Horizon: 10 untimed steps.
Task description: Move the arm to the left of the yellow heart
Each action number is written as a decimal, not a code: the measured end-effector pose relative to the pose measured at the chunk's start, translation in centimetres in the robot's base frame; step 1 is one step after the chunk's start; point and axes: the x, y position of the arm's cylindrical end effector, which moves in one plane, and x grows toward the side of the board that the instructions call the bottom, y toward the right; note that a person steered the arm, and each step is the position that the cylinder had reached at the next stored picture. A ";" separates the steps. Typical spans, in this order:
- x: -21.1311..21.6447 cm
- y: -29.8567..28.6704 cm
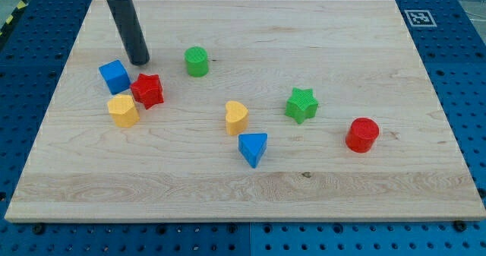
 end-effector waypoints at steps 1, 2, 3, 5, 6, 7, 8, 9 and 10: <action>-1.4 -2.7; -2.1 -7.0; -2.2 -12.4; -2.1 -12.5; -1.3 -12.5; -1.3 -12.5; 0.4 -12.5; 6.5 -12.5; 9.8 -12.3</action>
